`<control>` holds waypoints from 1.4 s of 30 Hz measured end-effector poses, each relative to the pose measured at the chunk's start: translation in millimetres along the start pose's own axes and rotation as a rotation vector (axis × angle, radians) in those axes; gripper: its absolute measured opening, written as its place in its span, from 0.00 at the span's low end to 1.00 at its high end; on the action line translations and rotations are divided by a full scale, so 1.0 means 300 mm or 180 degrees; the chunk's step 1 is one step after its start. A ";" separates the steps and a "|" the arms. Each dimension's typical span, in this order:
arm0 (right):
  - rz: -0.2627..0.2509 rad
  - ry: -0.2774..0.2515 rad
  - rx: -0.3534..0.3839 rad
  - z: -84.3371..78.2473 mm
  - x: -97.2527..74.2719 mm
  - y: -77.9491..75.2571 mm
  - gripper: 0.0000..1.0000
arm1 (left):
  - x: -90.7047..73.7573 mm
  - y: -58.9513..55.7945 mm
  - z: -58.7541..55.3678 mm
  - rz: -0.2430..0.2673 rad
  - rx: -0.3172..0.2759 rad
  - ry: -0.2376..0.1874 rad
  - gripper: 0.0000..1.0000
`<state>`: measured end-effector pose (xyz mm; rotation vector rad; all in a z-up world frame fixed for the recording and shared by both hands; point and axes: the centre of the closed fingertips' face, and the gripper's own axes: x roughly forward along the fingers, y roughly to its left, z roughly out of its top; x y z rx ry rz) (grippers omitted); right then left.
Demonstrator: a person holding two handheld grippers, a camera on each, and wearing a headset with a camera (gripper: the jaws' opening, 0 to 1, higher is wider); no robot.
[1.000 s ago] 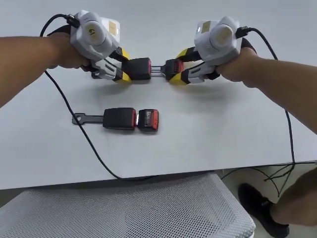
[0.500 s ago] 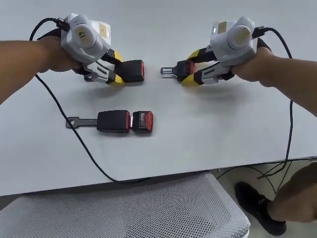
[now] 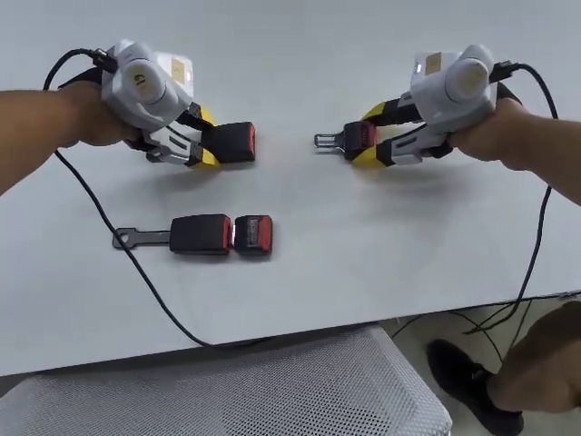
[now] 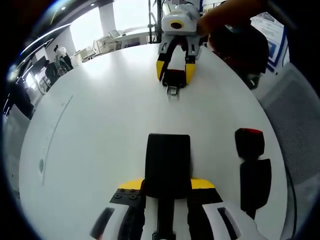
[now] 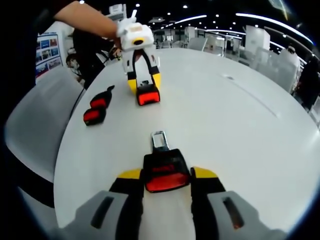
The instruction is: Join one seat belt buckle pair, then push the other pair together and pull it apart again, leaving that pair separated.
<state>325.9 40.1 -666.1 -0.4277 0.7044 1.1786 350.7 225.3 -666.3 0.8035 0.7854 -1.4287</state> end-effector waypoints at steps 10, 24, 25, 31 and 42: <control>-0.0017 0.0036 0.0043 -0.043 -0.055 -0.032 0.36 | -0.006 0.003 0.003 -0.0003 0.0001 -0.0002 0.33; -0.0035 0.0116 0.0071 -0.039 -0.063 -0.048 0.37 | -0.008 0.003 0.005 0.0025 -0.0110 0.0003 0.33; -0.0049 0.0127 0.0099 -0.038 -0.061 -0.049 0.37 | -0.007 0.003 0.007 0.0028 -0.0105 0.0018 0.34; -0.0382 -0.0115 0.0390 0.012 -0.059 -0.077 0.62 | -0.011 -0.019 0.069 -0.0032 -0.0352 -0.0128 0.58; -0.1185 -0.0798 0.0595 0.128 -0.097 -0.041 0.81 | -0.116 0.041 0.130 0.0592 -0.0853 -0.0549 0.89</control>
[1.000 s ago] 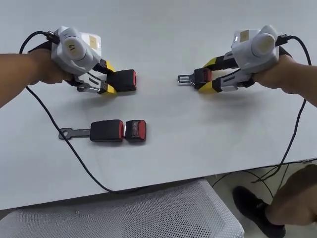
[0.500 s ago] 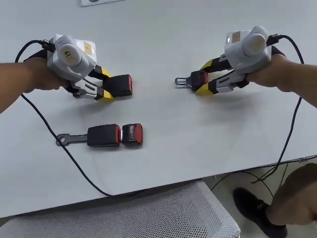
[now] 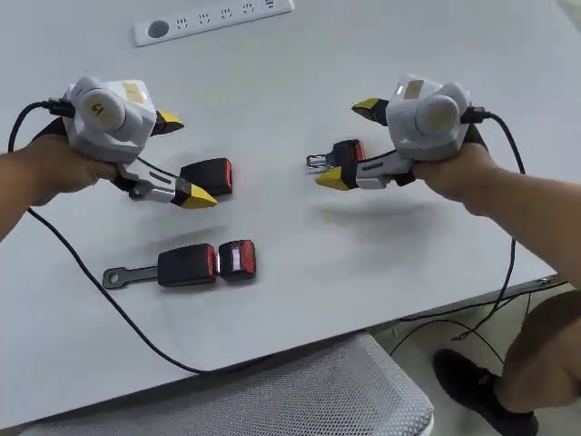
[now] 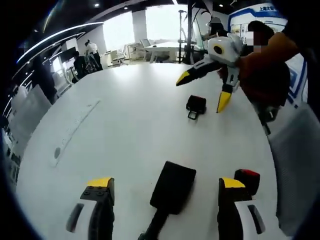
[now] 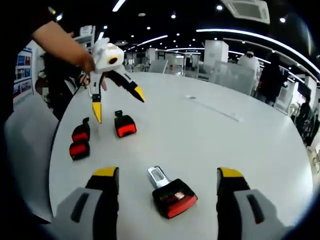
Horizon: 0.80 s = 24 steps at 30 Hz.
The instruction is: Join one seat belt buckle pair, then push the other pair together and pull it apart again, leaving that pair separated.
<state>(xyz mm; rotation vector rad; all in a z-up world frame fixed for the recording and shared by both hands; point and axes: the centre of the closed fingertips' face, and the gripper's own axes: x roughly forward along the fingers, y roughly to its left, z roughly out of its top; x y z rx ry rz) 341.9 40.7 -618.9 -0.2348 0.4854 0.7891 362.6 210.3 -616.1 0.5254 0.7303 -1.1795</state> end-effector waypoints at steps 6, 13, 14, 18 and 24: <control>-0.0183 -0.0169 0.0200 0.029 -0.043 0.089 0.88 | -0.057 -0.019 0.020 0.0345 -0.0374 -0.0355 1.00; -0.0415 -0.0364 0.0332 0.077 -0.106 0.147 0.97 | -0.138 -0.084 0.019 0.0665 -0.0608 -0.0641 1.00; -0.0436 -0.0376 0.0340 0.082 -0.117 0.160 0.98 | -0.154 -0.098 0.018 0.0713 -0.0667 -0.0704 1.00; -0.0469 -0.0423 0.0314 0.102 -0.152 0.206 0.99 | -0.198 -0.171 -0.007 0.0774 -0.0717 -0.0788 1.00; -0.0457 -0.0420 0.0258 0.113 -0.194 0.249 0.99 | -0.280 -0.255 -0.055 0.0814 -0.0798 -0.0878 1.00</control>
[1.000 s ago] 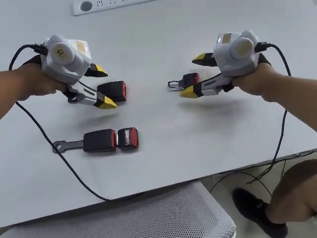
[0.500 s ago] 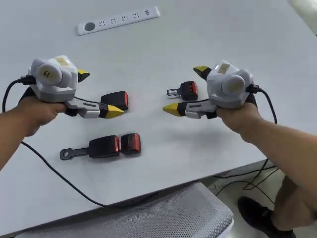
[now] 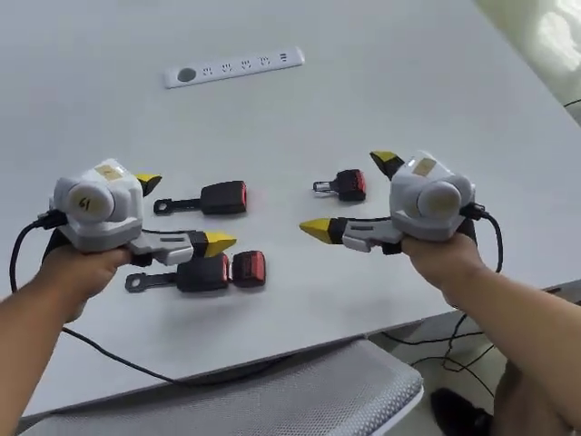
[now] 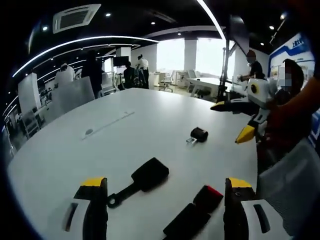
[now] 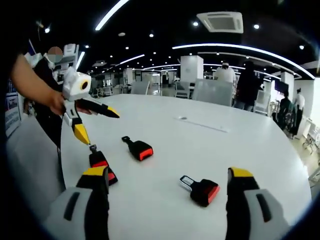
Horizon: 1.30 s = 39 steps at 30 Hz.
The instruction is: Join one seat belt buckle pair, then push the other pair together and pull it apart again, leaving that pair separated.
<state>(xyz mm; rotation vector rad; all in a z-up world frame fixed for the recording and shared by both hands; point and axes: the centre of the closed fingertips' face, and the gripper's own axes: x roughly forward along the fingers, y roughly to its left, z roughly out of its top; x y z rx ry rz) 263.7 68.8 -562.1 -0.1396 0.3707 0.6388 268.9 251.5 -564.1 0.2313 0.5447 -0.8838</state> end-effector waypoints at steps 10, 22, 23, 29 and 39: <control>0.0019 0.0042 -0.0117 -0.028 -0.060 0.034 1.00 | -0.186 0.027 -0.055 0.0129 -0.0117 -0.0122 1.00; -0.0045 0.0150 -0.0050 -0.092 -0.114 0.071 1.00 | -0.317 0.070 -0.163 0.0313 -0.0325 -0.0131 1.00; -0.0057 0.0135 -0.0035 -0.098 -0.118 0.070 1.00 | -0.324 0.072 -0.175 0.0329 -0.0340 -0.0112 1.00; -0.0091 0.0127 0.0030 -0.111 -0.143 0.073 1.00 | -0.345 0.058 -0.188 0.0336 -0.0339 -0.0107 1.00; -0.0159 0.0124 0.0098 -0.121 -0.174 0.082 1.00 | -0.381 0.043 -0.200 0.0403 -0.0432 -0.0152 1.00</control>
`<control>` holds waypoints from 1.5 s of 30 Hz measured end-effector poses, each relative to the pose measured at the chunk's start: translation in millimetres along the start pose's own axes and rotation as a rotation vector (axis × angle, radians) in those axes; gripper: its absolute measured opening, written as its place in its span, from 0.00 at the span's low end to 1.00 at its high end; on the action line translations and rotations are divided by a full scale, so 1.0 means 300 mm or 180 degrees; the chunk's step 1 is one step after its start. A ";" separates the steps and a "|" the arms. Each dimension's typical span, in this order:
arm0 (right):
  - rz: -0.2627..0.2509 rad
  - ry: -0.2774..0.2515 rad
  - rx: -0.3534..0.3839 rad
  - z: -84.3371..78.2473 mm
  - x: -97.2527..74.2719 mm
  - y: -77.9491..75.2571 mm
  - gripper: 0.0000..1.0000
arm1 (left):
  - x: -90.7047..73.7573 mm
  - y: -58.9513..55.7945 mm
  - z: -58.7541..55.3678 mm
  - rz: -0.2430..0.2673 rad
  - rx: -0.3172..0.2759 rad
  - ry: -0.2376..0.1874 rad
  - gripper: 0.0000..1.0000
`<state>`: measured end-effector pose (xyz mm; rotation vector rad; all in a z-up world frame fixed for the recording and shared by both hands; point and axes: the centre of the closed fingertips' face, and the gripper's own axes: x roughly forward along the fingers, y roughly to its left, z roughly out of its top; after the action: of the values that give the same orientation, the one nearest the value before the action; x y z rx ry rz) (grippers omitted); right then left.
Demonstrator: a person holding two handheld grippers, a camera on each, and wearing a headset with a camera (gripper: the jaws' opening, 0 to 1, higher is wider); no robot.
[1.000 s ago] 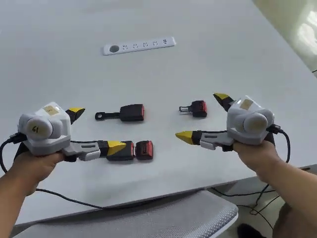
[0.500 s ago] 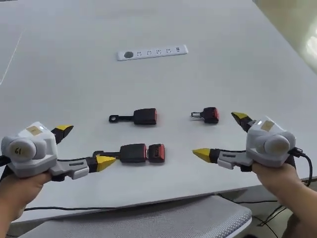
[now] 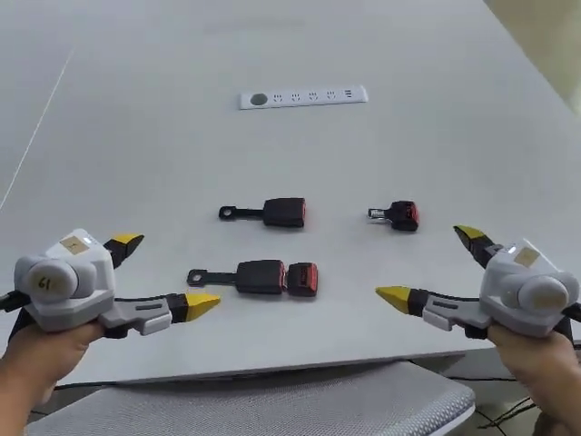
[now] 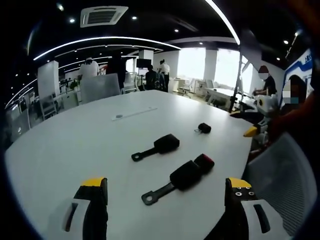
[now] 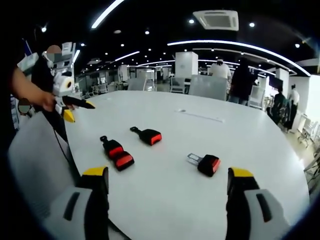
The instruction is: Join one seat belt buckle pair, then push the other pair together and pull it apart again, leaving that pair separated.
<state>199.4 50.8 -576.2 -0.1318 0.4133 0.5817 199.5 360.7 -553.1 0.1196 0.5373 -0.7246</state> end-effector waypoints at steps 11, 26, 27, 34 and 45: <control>-0.0047 0.0007 0.0037 -0.011 -0.010 -0.016 1.00 | -0.012 -0.010 -0.017 0.0025 -0.0067 0.0007 1.00; -0.0081 0.0061 0.0069 -0.034 -0.008 -0.014 1.00 | -0.003 -0.009 -0.030 0.0001 -0.0090 0.0051 1.00; -0.0084 0.0042 0.0075 -0.032 -0.008 -0.015 1.00 | -0.003 -0.009 -0.031 -0.0001 -0.0087 0.0055 1.00; -0.0091 0.0096 0.0104 -0.051 -0.009 -0.015 1.00 | 0.003 -0.010 -0.038 -0.0020 -0.0074 0.0089 1.00; -0.0100 0.0097 0.0122 -0.056 -0.008 -0.010 1.00 | 0.007 -0.025 -0.046 -0.0065 -0.0041 0.0138 1.00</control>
<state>193.5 43.0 -590.5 -0.1102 0.4509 0.5411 190.1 357.7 -565.4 0.1183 0.5852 -0.7398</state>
